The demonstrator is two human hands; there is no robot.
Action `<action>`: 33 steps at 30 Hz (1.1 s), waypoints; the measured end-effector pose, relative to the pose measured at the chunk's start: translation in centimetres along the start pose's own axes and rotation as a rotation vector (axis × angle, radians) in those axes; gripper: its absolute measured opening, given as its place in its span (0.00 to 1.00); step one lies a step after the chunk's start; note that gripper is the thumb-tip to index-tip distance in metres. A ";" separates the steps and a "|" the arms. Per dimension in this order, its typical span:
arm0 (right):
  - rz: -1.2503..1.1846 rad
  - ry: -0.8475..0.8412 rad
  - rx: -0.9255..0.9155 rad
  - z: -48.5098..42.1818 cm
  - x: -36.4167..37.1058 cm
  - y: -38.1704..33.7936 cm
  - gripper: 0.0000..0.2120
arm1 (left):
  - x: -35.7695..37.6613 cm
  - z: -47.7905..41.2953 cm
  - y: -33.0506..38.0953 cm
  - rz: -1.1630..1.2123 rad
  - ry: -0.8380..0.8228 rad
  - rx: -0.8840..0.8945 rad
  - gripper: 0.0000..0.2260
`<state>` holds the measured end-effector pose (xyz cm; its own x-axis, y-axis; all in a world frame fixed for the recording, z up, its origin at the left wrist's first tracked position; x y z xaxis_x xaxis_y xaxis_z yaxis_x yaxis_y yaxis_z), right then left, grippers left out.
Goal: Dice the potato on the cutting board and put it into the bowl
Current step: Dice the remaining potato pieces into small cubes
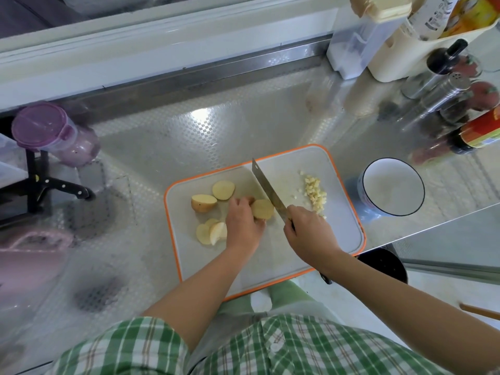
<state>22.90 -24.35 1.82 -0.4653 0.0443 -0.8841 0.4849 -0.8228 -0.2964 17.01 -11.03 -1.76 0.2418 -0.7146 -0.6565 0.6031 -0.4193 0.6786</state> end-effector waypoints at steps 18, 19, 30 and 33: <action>-0.019 0.034 0.046 0.4 0.7 0.0 0.10 | 0.3 0.2 -0.5 0.098 0.042 -0.107 0.04; -0.023 0.039 0.051 0.3 0.6 0.1 0.10 | 0.1 0.3 -0.4 0.109 0.064 -0.100 0.03; -0.032 0.029 0.044 -0.3 -1.4 -0.3 0.15 | -1.2 -0.2 -0.1 -0.122 0.003 0.265 0.19; -0.027 -0.010 0.039 -0.5 -1.2 -0.8 0.15 | -0.8 -0.7 -0.2 -0.224 -0.064 0.351 0.16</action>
<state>23.44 -23.46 2.88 -0.4851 0.0616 -0.8723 0.4427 -0.8429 -0.3057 17.26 -9.97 -1.63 0.0798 -0.6130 -0.7860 0.3370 -0.7255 0.6001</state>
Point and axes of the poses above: each hand's wrist, its own z-axis away from the middle knuckle, its own x-axis out of the palm, y = z × x, the point moved 1 cm from there along -z, towards the middle knuckle, and after that the axes turned 6 degrees about z, right-handed, at the moved point
